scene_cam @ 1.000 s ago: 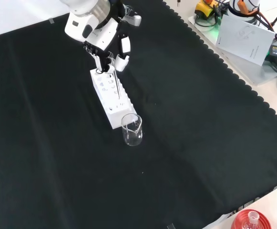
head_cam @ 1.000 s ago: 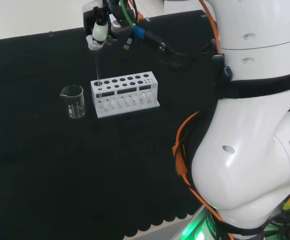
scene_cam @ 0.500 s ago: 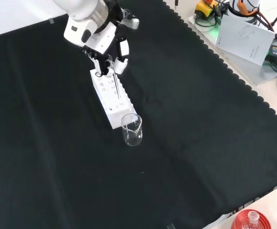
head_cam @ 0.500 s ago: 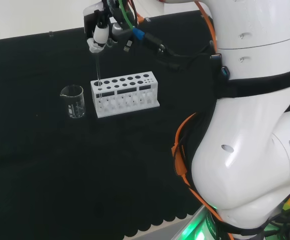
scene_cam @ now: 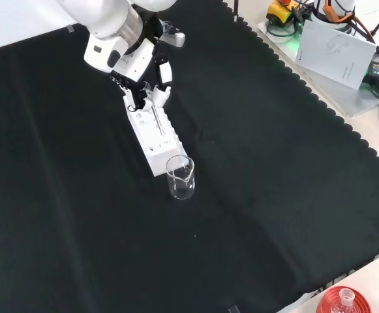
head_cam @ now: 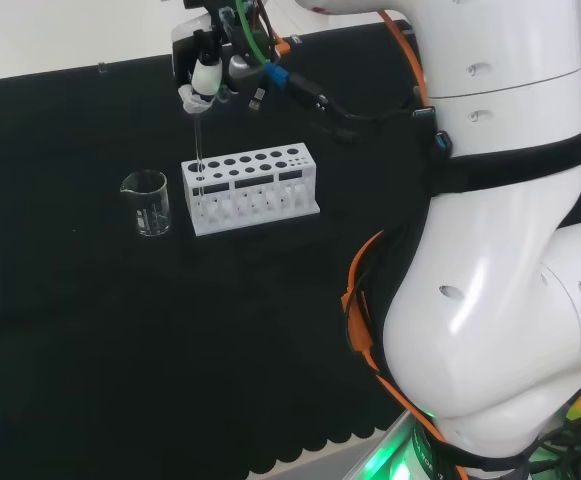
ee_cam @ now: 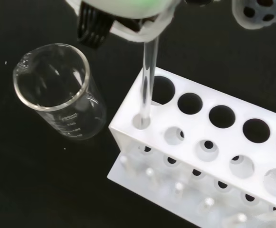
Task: Put the glass rod back on the white test tube rack.
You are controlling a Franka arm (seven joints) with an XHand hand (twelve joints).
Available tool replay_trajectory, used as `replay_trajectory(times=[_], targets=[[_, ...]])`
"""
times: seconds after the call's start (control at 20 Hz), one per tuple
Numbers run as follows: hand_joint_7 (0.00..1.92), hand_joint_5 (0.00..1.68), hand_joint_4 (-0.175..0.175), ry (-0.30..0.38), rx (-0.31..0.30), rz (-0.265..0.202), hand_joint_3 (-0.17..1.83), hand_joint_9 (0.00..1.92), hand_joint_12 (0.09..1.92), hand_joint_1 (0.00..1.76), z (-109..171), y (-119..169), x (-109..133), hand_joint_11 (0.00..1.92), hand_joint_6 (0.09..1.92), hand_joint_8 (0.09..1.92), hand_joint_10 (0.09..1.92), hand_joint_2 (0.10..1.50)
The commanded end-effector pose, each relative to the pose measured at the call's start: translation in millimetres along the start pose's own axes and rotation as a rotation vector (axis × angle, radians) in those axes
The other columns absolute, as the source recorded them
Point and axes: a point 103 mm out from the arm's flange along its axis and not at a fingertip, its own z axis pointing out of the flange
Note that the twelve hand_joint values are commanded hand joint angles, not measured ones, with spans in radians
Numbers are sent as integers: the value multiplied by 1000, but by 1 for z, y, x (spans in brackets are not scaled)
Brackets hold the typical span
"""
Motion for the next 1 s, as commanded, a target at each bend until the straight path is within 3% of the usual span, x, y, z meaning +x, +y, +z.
replay_trajectory(times=[0.05, 0.45, 1.0], targets=[[1469, 1110, -175, 1, 0, -9, 636, 1732, 779, 1172, 1, 0, -8, 1553, 930, 456, 87, 743], [1468, 1109, -175, 1, 2, 6, 636, 1733, 779, 1172, 10, -1, -27, 1552, 932, 457, 87, 744], [1467, 1108, -175, -17, -2, -18, 635, 1734, 779, 1172, -2, 3, -7, 1551, 933, 458, 87, 745]])
